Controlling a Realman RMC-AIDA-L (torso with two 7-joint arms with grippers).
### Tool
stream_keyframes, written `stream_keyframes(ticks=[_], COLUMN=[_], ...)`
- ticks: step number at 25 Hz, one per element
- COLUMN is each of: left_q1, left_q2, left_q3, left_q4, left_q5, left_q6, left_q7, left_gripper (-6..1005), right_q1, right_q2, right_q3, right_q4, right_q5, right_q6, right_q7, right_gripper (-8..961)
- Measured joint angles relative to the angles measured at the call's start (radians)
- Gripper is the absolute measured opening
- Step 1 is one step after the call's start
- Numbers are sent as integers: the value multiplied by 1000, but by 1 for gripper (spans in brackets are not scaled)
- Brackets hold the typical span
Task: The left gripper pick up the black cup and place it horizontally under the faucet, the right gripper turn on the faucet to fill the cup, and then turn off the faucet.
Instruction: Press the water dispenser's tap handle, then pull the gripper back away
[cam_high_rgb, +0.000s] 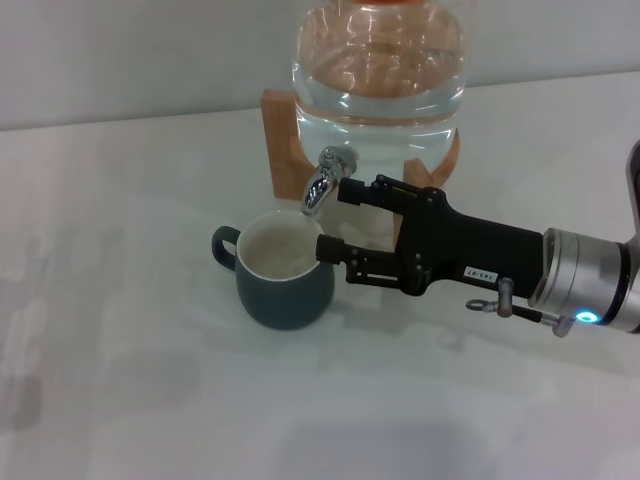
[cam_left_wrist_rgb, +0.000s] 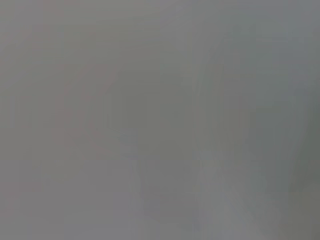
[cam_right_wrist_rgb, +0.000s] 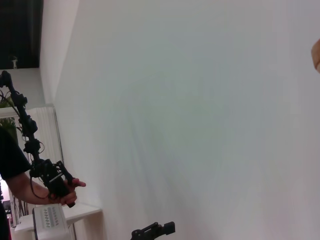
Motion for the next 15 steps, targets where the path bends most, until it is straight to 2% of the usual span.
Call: stream_keyframes(ticks=[15], left_q1=[-2], left_q2=[0], left_q3=[1], left_q4=[0], left_q5=[6], left_q6=[0], left_q7=[0], left_gripper=[875], right_q1=[-11], right_q2=[-5], right_q3=[13], right_q4=[-11], right_q5=[0], right_q6=[-9], right_q7=[0], right_gripper=[842])
